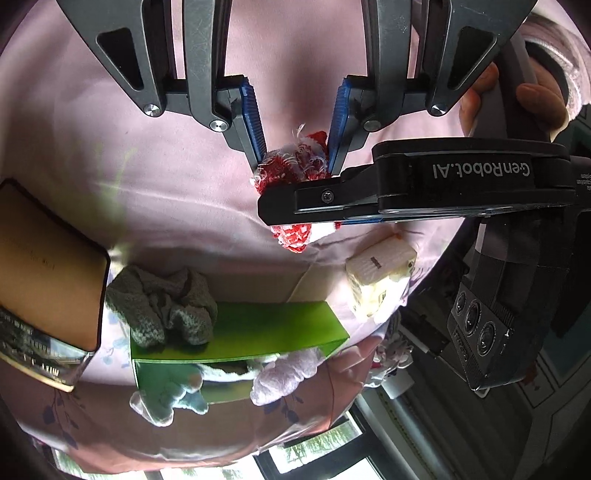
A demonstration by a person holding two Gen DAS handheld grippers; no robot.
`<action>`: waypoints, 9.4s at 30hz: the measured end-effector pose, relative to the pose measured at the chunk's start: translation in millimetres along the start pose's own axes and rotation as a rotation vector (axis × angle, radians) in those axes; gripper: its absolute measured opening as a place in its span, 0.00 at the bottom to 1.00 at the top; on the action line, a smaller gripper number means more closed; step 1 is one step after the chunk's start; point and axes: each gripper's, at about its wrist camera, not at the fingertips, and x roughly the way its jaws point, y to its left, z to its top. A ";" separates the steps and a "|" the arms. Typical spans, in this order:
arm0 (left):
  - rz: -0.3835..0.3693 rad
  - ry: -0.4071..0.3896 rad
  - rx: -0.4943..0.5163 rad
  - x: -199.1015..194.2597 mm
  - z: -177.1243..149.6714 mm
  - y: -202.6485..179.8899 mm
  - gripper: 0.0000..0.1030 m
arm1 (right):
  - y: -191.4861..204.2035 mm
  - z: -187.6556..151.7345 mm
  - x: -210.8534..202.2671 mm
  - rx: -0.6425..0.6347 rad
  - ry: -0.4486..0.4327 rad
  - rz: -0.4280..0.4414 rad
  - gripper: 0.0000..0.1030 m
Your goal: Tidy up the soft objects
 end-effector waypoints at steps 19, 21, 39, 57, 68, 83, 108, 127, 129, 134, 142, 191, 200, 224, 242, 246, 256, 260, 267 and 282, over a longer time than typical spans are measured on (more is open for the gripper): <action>0.104 -0.131 -0.004 14.1 181.9 24.0 0.52 | -23.4 170.7 56.0 -0.032 -0.156 -0.071 0.34; 0.121 -0.122 -0.026 24.7 192.1 32.6 0.55 | -29.1 178.3 68.8 -0.025 -0.140 -0.087 0.34; 0.122 -0.208 -0.048 -24.1 181.2 33.6 0.85 | -21.1 144.0 4.4 -0.063 -0.195 -0.174 0.55; 0.186 -0.187 -0.065 -54.6 33.2 56.2 0.99 | -6.0 77.5 63.2 -0.194 -0.011 -0.409 0.55; 0.149 -0.140 -0.121 -49.3 17.6 75.8 0.99 | 6.4 69.4 67.3 -0.163 0.011 -0.242 0.05; 0.114 -0.020 -0.060 -10.2 -12.7 47.2 0.99 | 32.8 2.5 4.3 -0.108 0.022 -0.144 0.62; 0.170 -0.017 0.003 6.0 5.1 42.5 0.99 | 17.3 12.1 26.8 -0.096 0.046 -0.114 0.62; 0.103 0.009 -0.021 15.7 0.8 48.9 0.57 | 21.4 8.3 51.5 -0.106 0.088 -0.076 0.62; 0.095 0.015 -0.019 17.1 0.0 47.9 0.49 | 22.6 8.5 53.7 -0.111 0.091 -0.071 0.62; 0.084 0.025 -0.035 19.6 -0.9 50.2 0.30 | 26.4 8.2 59.4 -0.132 0.095 -0.066 0.60; 0.075 0.033 -0.041 20.3 -2.9 52.1 0.22 | 28.9 7.2 63.7 -0.141 0.098 -0.048 0.31; 0.046 -0.160 0.122 -63.1 46.4 -20.0 0.16 | 63.3 63.8 -25.1 -0.254 -0.163 -0.074 0.14; 0.161 0.018 -0.009 -13.5 25.1 37.4 0.69 | 20.1 39.0 33.1 -0.095 0.067 -0.076 0.28; 0.072 0.159 -0.152 30.9 17.3 68.6 0.10 | 23.8 20.1 84.2 -0.123 0.139 -0.004 0.11; 0.055 -0.044 0.014 -52.0 39.3 11.5 0.11 | 57.7 58.7 6.2 -0.202 -0.062 -0.010 0.10; 0.061 -0.070 0.039 -60.5 49.4 3.7 0.11 | 63.1 68.3 -2.1 -0.221 -0.092 -0.018 0.10; 0.063 -0.112 0.064 -67.3 84.6 -5.6 0.11 | 59.0 101.3 -8.1 -0.239 -0.142 -0.025 0.10; 0.076 -0.126 0.085 -67.7 100.0 -9.3 0.11 | 54.1 116.6 -6.7 -0.240 -0.162 -0.027 0.10; 0.078 -0.148 0.099 -61.4 139.8 -7.9 0.11 | 44.0 151.6 1.2 -0.239 -0.199 -0.052 0.10; 0.092 -0.096 0.070 -9.1 215.9 22.5 0.11 | 3.4 214.5 57.8 -0.196 -0.167 -0.097 0.10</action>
